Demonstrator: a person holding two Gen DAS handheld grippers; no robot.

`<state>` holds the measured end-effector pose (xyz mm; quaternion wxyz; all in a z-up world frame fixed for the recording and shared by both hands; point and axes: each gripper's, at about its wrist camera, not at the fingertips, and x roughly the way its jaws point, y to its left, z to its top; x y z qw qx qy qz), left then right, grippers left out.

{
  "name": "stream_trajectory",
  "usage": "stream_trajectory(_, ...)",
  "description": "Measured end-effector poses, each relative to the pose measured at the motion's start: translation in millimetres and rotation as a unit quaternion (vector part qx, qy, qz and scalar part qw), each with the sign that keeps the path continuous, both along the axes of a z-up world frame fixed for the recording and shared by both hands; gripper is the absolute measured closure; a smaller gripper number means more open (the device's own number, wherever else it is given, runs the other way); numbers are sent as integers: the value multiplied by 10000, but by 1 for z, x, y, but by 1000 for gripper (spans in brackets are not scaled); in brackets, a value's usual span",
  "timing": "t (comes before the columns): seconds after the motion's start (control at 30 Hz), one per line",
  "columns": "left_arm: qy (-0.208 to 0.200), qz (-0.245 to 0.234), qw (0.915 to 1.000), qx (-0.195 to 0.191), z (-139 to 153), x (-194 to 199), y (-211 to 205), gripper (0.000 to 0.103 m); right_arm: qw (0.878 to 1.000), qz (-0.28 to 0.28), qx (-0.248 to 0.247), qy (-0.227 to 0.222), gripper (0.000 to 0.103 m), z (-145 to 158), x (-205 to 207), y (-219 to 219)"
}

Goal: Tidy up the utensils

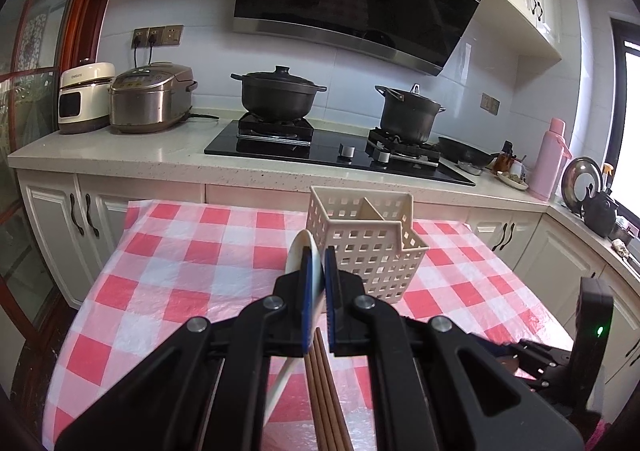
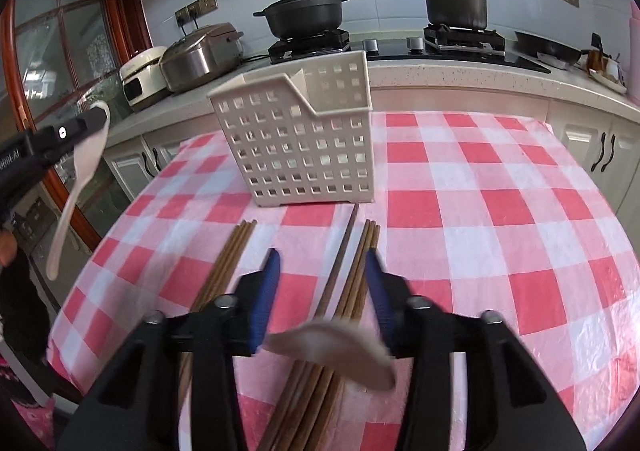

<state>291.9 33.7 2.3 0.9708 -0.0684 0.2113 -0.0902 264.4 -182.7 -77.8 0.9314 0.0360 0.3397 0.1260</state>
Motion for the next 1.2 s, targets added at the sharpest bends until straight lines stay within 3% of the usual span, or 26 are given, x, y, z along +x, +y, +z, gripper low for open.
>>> stream_trajectory(0.1,34,-12,10000,-1,-3,1,1,97,9999,-67,64,-43,102,-4,-2,0)
stream_trajectory(0.3,83,-1,10000,-23,-5,1,3,97,9999,51,108,82,100,4,-5,-6)
stream_trajectory(0.33,65,-4,10000,-18,-5,0,3,97,9999,24,106,89,97,6,-8,-9)
stream_trajectory(0.43,14,-45,10000,8,-5,-5,-1,97,9998,-116,110,139,76,8,-24,-22)
stream_trajectory(0.47,7,-68,10000,12,-6,-6,-4,97,9995,-163,201,201,63,6,-31,-28)
stream_trajectory(0.5,0,-91,10000,15,-7,-8,-6,97,9991,-199,278,260,59,5,-39,-33)
stream_trajectory(0.63,-21,-211,9998,41,-14,-18,-18,97,9982,-276,357,391,59,-3,-70,-38)
stream_trajectory(0.87,52,-382,9992,97,-27,-37,-34,97,9944,150,542,895,62,-38,-107,-10)
stream_trajectory(1.2,6,-136,9997,204,-27,-45,-28,97,9925,-237,695,973,62,-50,-80,-30)
